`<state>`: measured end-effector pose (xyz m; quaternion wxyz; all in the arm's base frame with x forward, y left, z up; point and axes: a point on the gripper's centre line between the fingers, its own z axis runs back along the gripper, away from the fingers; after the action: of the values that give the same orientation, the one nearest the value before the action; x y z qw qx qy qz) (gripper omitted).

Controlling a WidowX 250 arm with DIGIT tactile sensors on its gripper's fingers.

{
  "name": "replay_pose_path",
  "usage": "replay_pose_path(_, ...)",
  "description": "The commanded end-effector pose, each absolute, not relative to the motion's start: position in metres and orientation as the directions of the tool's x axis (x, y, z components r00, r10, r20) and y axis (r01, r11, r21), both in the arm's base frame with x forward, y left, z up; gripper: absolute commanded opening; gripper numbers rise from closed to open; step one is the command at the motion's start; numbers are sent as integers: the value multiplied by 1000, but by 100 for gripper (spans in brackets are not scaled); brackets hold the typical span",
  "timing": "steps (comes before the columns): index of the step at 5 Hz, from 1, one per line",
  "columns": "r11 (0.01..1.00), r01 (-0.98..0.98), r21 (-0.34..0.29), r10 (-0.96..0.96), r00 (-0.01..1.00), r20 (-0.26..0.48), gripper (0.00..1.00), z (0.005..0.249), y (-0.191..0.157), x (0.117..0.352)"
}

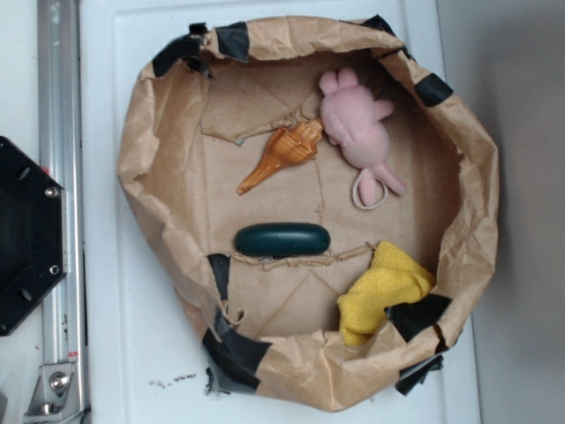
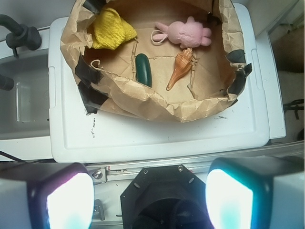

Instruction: Grab the yellow cloth.

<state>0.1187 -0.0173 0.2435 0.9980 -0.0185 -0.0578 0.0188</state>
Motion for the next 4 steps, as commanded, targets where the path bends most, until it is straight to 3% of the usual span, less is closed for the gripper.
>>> replay_pose_path(1,999,-35,-39,40,993,115,100,243,-17,119)
replay_pose_path(2,998,-11,-66,18,994,107,100,216,1,169)
replay_pose_path(3,998,45,-46,-29,954,297,100,193,11,223)
replay_pose_path(4,980,199,1,-182,895,407,100,175,9,257)
